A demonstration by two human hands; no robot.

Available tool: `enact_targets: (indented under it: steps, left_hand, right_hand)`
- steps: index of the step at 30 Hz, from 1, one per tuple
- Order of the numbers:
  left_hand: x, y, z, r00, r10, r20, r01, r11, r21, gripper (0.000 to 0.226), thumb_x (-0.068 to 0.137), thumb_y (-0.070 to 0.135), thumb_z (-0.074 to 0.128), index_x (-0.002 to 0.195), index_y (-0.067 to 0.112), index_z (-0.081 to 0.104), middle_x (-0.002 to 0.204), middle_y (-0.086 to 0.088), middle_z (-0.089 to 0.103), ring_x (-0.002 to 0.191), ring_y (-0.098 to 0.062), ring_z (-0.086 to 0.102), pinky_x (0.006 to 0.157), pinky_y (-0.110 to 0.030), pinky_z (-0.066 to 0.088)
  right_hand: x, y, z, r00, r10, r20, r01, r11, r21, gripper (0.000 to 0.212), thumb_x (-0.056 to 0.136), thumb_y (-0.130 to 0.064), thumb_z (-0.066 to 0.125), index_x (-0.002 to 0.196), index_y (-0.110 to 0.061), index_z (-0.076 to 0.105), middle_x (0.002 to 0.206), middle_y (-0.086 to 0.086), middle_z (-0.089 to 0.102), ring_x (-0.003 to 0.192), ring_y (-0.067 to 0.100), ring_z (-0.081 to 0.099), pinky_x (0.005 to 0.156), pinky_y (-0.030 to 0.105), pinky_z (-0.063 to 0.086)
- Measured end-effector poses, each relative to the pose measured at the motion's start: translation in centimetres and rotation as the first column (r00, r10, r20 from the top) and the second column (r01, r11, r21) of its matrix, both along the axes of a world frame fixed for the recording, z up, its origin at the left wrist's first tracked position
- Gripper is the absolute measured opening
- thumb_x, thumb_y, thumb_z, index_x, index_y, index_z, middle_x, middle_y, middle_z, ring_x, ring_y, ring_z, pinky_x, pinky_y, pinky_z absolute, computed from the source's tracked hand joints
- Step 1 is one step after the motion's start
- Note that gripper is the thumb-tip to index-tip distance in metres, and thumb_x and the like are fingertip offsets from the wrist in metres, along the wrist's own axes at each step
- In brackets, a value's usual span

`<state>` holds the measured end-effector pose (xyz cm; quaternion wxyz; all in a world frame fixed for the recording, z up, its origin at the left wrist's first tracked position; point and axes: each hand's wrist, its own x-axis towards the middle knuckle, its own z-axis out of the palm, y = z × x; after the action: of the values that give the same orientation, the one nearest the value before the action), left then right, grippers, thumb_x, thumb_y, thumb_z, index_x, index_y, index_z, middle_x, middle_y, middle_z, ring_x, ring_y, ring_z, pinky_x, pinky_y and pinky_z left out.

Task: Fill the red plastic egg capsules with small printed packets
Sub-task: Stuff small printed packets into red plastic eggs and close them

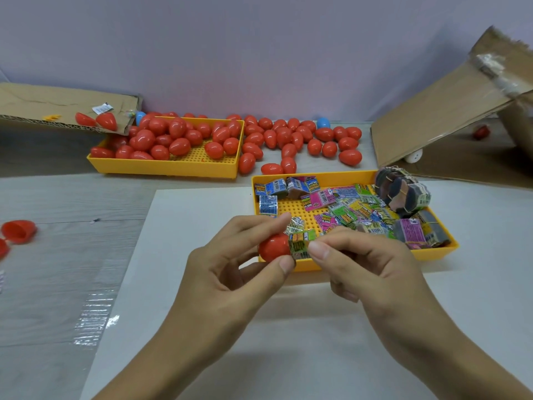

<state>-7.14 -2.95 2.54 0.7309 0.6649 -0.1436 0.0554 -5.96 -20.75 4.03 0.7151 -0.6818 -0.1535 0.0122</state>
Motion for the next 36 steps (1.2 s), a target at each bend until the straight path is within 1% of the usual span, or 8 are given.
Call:
enact_targets:
  steps: [4,9,16,19,24,29,33,36]
  left_hand:
    - [-0.13,-0.20,0.01,1.000,0.021,0.023,-0.022,0.998,0.057,0.046,0.080,0.006,0.069,0.119,0.029,0.071,0.110,-0.004,0.063,0.110,-0.025,0.064,0.086,-0.024,0.056]
    - [-0.20,-0.32,0.03,0.999,0.025,0.026,-0.027,0.996,0.079,0.046,0.080,0.008,0.069,0.121,0.030,0.070,0.109,-0.004,0.063,0.109,-0.023,0.064,0.086,-0.023,0.056]
    - [-0.28,-0.34,-0.06,0.999,0.022,0.027,-0.023,0.997,0.068,0.042,0.081,0.019,0.075,0.121,0.029,0.070,0.111,-0.002,0.062,0.110,-0.023,0.065,0.087,-0.025,0.056]
    - [-0.28,-0.31,-0.17,0.999,0.033,0.029,-0.035,0.996,0.086,0.042,0.081,0.019,0.074,0.122,0.028,0.070,0.112,-0.003,0.062,0.110,-0.023,0.065,0.087,-0.026,0.057]
    - [-0.32,-0.56,-0.20,0.997,0.059,0.049,-0.063,0.993,0.097,0.039,0.082,0.017,0.075,0.119,0.029,0.071,0.108,0.000,0.061,0.102,-0.015,0.067,0.085,-0.026,0.058]
    - [-0.38,-0.75,-0.22,0.988,0.107,0.111,-0.117,0.988,0.096,0.042,0.083,0.010,0.070,0.120,0.029,0.071,0.105,0.002,0.061,0.098,-0.014,0.067,0.083,-0.024,0.058]
    - [-0.54,-0.76,-0.40,0.985,0.125,0.116,-0.133,0.989,0.064,0.047,0.083,0.018,0.072,0.127,0.030,0.064,0.108,0.000,0.067,0.102,-0.025,0.069,0.085,-0.024,0.057]
    - [-0.61,-0.72,-0.47,0.977,0.164,0.134,-0.173,0.984,0.054,0.036,0.082,0.022,0.072,0.116,0.026,0.065,0.108,-0.001,0.071,0.099,-0.024,0.072,0.083,-0.024,0.057]
  right_hand:
    - [0.06,-0.08,-0.07,0.999,0.018,-0.030,-0.018,1.000,0.004,0.014,0.079,-0.028,0.074,0.076,-0.015,0.076,0.063,-0.009,0.059,0.050,0.002,0.047,0.050,0.008,0.036]
    - [0.18,-0.24,-0.25,0.997,0.006,-0.082,-0.009,0.999,-0.034,0.026,0.076,-0.039,0.070,0.081,-0.014,0.076,0.060,-0.010,0.054,0.047,0.006,0.037,0.045,0.012,0.031]
    - [0.24,-0.35,-0.02,0.988,0.028,-0.155,-0.028,1.000,0.007,0.015,0.080,-0.030,0.072,0.078,-0.016,0.077,0.054,-0.008,0.043,0.048,0.013,0.026,0.042,0.019,0.024]
    - [0.22,-0.21,0.08,0.985,0.049,-0.166,-0.045,0.999,0.024,0.013,0.079,-0.027,0.072,0.078,-0.015,0.077,0.053,-0.011,0.046,0.049,0.012,0.025,0.041,0.018,0.023]
    - [0.11,-0.18,0.02,0.984,0.014,-0.180,-0.015,1.000,-0.003,0.019,0.076,-0.030,0.070,0.081,-0.014,0.078,0.054,-0.008,0.043,0.047,0.010,0.029,0.042,0.017,0.026]
    - [0.03,0.00,0.17,0.995,0.002,-0.104,-0.003,1.000,-0.012,0.012,0.076,-0.025,0.071,0.077,-0.015,0.078,0.057,-0.012,0.059,0.048,0.000,0.049,0.048,0.005,0.036]
    - [0.04,-0.09,0.07,0.994,-0.056,-0.092,0.052,0.997,-0.051,0.008,0.069,-0.026,0.077,0.071,-0.018,0.076,0.071,-0.006,0.065,0.053,0.003,0.055,0.052,0.014,0.044]
    - [-0.03,-0.08,0.24,0.987,-0.030,-0.157,0.033,0.999,0.017,0.012,0.073,-0.027,0.078,0.076,-0.015,0.078,0.076,0.001,0.072,0.063,0.013,0.066,0.050,0.024,0.051]
